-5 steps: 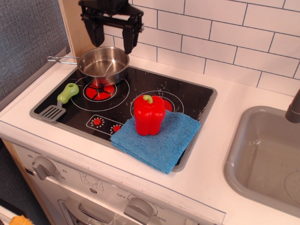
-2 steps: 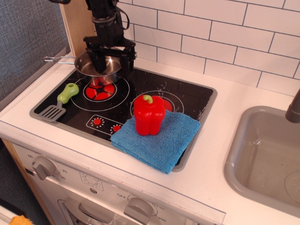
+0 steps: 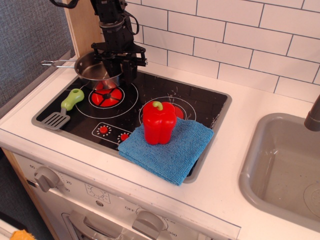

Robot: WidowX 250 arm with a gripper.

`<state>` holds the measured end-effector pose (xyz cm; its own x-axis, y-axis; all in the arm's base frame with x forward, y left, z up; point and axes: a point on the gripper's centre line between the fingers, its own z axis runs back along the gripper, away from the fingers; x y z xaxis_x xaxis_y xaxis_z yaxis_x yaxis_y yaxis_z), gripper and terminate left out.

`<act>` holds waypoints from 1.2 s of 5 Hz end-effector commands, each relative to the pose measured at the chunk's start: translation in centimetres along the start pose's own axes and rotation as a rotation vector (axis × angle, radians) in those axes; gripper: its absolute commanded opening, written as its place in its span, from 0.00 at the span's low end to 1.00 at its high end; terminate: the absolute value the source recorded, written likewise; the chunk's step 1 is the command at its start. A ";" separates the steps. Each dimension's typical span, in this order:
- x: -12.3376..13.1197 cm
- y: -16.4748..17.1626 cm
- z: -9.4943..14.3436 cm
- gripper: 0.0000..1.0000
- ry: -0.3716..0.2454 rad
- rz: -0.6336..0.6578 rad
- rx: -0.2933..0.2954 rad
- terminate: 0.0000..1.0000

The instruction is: Put the pot on the right upper part of the stove.

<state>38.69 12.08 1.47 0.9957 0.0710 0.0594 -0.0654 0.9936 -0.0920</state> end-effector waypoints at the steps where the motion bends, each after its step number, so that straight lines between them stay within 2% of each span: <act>1: 0.3 -2.7 4.3 0.00 -0.094 -0.070 0.018 0.00; 2: 0.2 -4.3 7.1 0.00 -0.148 0.039 0.059 0.00; 3: 0.2 -5.9 10.1 0.00 -0.193 0.014 0.059 0.00; 4: 0.3 -9.4 10.8 0.00 -0.211 -0.129 -0.029 0.00; 5: -0.2 -13.8 8.7 0.00 -0.151 -0.356 -0.069 0.00; 6: -1.1 -15.8 6.7 0.00 -0.107 -0.470 -0.060 0.00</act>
<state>38.57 -3.37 7.79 0.9151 -0.3715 0.1568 0.3893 0.9153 -0.1032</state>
